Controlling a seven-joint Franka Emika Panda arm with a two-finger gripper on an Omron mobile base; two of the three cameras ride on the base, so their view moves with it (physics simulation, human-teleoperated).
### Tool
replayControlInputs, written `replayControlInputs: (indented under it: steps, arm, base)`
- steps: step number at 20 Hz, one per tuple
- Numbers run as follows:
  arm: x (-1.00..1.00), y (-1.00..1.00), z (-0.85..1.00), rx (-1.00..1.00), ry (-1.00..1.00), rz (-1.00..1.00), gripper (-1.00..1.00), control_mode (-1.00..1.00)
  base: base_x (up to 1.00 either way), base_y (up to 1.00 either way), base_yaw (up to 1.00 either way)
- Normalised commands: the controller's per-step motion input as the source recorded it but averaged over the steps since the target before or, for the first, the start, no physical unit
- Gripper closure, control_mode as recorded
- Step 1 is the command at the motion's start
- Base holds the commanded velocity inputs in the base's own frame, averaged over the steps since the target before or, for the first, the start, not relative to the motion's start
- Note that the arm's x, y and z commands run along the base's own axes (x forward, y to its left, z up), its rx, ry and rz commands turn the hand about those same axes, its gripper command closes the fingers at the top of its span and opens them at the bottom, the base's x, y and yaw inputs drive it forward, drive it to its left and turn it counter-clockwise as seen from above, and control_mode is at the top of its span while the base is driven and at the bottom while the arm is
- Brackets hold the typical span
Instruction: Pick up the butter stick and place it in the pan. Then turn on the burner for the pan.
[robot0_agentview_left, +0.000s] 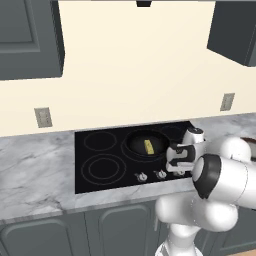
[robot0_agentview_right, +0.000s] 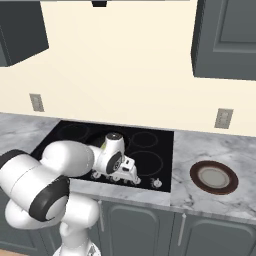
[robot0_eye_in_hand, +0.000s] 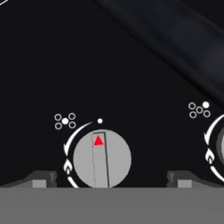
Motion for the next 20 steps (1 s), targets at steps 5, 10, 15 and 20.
replayControlInputs:
  steps: [5, 10, 15, 20]
  arm:
    - [0.00, 0.00, -0.15, 0.00, 0.00, 0.00, -1.00, -1.00]
    - [0.00, 0.00, -0.05, 0.00, 0.00, 0.00, -1.00, -1.00]
    - [0.00, 0.00, -0.03, 0.00, 0.00, 0.00, -1.00, -1.00]
    - [0.00, 0.00, 0.00, 0.00, 0.00, 0.00, -1.00, -1.00]
  base:
    - [0.00, 0.00, 0.00]
    - [0.00, 0.00, 0.00]
    - [0.00, 0.00, 0.00]
    - [0.00, 0.00, 0.00]
